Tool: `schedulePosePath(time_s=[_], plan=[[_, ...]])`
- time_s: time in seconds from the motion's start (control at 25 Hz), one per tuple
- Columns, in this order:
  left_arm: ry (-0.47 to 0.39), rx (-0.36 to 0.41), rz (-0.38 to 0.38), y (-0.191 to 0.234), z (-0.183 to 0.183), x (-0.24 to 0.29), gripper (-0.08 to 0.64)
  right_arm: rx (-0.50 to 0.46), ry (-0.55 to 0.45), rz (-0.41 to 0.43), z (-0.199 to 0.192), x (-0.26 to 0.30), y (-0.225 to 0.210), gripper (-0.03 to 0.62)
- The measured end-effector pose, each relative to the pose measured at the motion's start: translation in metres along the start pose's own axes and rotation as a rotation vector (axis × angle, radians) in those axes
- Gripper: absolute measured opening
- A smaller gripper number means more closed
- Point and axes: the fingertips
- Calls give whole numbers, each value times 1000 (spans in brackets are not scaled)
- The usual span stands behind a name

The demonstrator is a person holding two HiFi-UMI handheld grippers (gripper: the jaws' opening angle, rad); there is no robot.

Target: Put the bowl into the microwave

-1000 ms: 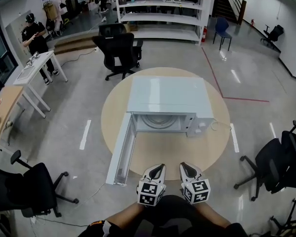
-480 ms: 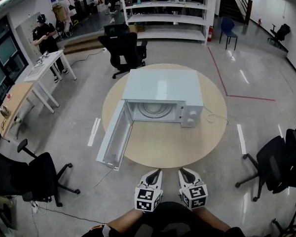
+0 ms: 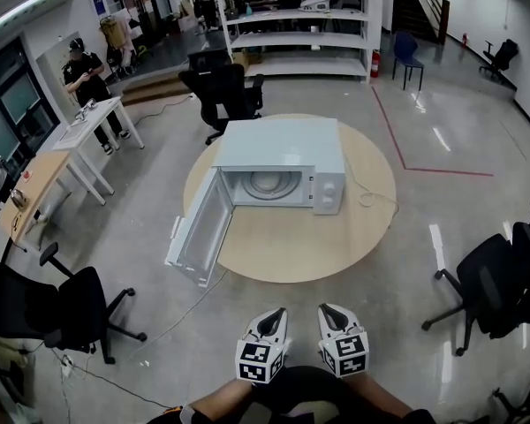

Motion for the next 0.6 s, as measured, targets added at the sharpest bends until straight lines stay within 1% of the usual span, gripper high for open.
schedulePosePath(time_s=[0.28, 0.6], plan=[[0, 25, 16, -25, -1, -26, 48, -1, -23, 9, -6, -33, 7, 29], [17, -3, 68, -20, -24, -62, 48, -13, 7, 40, -27, -43, 33, 29]])
Point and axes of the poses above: the fingertips, and each gripper's own axes: x forward along the fingers, y to its left, z out of its top, and after that the axes turned 12 degrees about x, right-handed
